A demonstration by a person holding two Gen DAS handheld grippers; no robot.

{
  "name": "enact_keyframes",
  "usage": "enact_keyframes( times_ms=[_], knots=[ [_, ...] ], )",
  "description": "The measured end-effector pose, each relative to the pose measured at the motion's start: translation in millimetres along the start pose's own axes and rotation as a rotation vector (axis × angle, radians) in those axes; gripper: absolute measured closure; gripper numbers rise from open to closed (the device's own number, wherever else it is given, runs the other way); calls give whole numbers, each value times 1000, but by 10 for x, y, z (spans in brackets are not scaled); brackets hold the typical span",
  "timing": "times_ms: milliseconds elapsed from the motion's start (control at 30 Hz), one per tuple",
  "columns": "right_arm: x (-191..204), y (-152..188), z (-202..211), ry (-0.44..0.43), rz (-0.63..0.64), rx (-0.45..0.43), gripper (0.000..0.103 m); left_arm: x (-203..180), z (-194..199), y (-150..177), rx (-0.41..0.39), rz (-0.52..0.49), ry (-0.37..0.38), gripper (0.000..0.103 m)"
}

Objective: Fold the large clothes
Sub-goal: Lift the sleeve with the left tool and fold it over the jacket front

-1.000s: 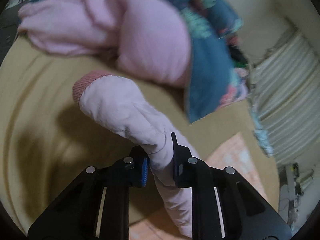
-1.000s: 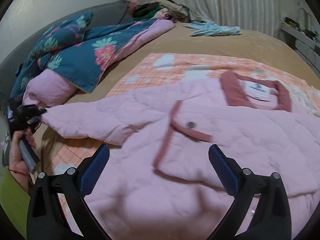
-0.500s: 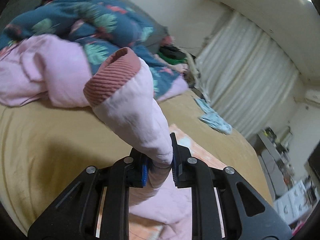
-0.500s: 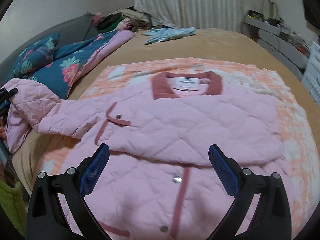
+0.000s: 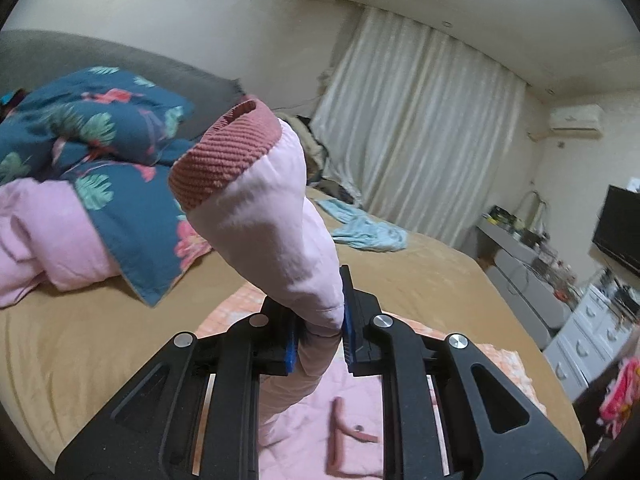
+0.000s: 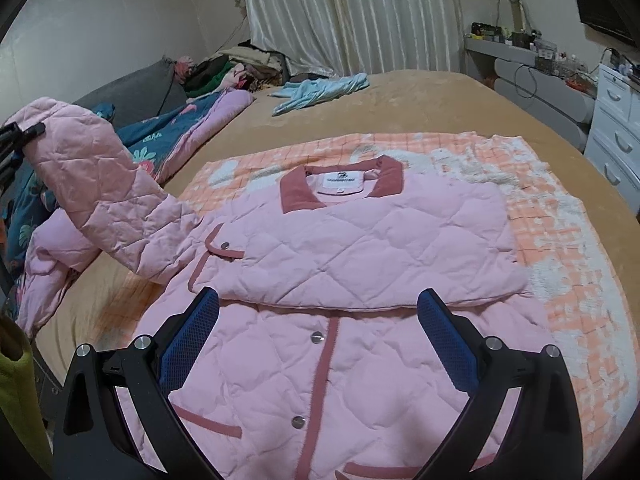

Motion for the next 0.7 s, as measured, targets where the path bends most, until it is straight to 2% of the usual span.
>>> enact_keyframes(
  times_ms=[367,700],
  knots=[
    [-348,22,323,31,-39,-57,4,-708,23,236,31,-122,84,94],
    [-599,55,421,40,-78,-89,4,-1064,-49,524,83,-193,110,94]
  ],
)
Point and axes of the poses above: each gripper's, at about its wrist camera, not at the fingertips, and z roughly against the way its jaws point, x to its left, y to its underside, the point moved 7 cm from there along -z, roughly the way its jaws point, and after that the axes turned 8 degrees about -y, right-handed, at the moved point
